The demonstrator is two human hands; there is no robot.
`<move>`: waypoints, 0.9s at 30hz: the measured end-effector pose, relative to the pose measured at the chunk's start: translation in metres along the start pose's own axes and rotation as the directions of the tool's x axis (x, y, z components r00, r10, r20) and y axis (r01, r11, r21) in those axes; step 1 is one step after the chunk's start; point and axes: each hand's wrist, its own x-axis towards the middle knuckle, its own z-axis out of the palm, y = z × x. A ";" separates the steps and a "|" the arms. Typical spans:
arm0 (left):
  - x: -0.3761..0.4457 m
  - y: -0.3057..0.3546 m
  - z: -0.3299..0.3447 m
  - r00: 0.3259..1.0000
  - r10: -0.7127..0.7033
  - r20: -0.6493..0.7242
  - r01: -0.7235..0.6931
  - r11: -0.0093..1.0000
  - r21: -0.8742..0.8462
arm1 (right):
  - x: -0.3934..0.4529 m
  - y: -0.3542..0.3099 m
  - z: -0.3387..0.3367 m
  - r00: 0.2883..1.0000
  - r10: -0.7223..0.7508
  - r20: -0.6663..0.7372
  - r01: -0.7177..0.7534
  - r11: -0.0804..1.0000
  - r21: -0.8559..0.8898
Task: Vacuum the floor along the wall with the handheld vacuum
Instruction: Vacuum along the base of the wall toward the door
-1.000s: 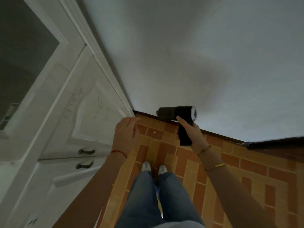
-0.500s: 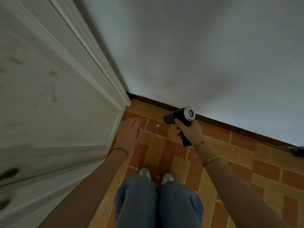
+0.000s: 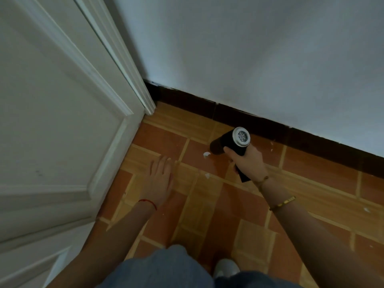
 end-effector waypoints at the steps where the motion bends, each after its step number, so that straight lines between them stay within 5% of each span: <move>1: 0.001 -0.003 0.009 1.000 -0.001 -0.003 0.001 1.000 0.004 | 0.004 0.003 0.004 1.000 -0.015 0.019 0.015 1.000 -0.010; 27: -0.008 -0.023 0.069 0.969 0.007 -0.246 -0.029 0.996 -0.087 | -0.020 0.003 0.023 0.982 -0.160 0.100 0.182 0.942 -0.281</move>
